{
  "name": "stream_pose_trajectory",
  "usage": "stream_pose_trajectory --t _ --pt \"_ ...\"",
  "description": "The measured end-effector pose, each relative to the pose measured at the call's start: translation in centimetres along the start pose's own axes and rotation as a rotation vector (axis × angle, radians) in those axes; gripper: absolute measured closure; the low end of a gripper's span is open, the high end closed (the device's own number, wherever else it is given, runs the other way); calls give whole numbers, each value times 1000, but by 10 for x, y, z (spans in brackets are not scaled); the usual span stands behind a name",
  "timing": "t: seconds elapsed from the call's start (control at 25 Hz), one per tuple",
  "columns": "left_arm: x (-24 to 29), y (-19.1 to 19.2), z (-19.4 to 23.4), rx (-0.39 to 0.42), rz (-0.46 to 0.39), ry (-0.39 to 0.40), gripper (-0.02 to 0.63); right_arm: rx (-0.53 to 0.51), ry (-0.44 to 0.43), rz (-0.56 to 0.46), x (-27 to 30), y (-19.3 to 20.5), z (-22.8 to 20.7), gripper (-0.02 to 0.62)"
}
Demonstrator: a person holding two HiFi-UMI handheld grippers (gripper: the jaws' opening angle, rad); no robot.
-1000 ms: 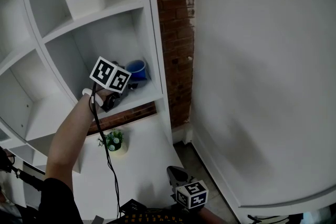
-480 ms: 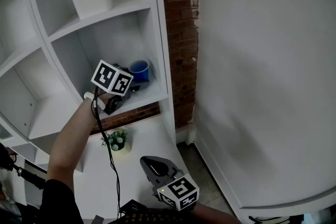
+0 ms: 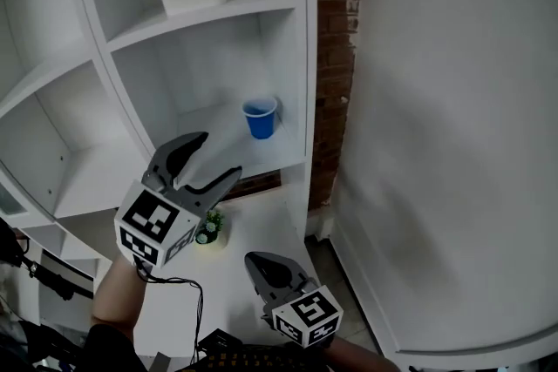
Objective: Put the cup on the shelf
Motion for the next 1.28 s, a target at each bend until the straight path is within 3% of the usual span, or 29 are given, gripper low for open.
stream_pose_trajectory --t 0.16,0.24,0.4,0.48,0.52,0.56,0.68,0.96,1.28 --pt "-44 8 -42 -10 -208 -41 299 2 5 -9 8 -4 1 589" --pt "-56 25 -63 -53 -238 -44 334 -5 4 -18 12 -9 4 589" --pt "-71 72 -100 -238 -258 -56 426 -41 -7 -57 20 -20 14 589" --pt "-72 101 -117 -292 -241 -88 506 -74 -7 -81 22 -24 17 589" --pt "-72 115 -124 -300 -215 -110 589 -90 -4 -88 22 -22 19 589" --pt "-71 127 -130 -305 -186 -130 604 -103 -1 -88 23 -19 20 589" --pt "-74 153 -141 -358 -144 -162 604 -116 4 -42 23 0 24 589" --pt "-91 185 -163 -479 -118 -144 604 -73 8 67 13 47 28 589" --pt "-91 186 -177 -547 -101 -109 604 -46 17 42 3 51 35 589"
Point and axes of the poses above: the fingertips, and each gripper's own axes: x forward along the fingers, z to its left, y out of its underside, the point moved 10 cm from there along -x, backward along the fingers, and after that the axes turned 9 degrees about y, right-handed, at the moved point
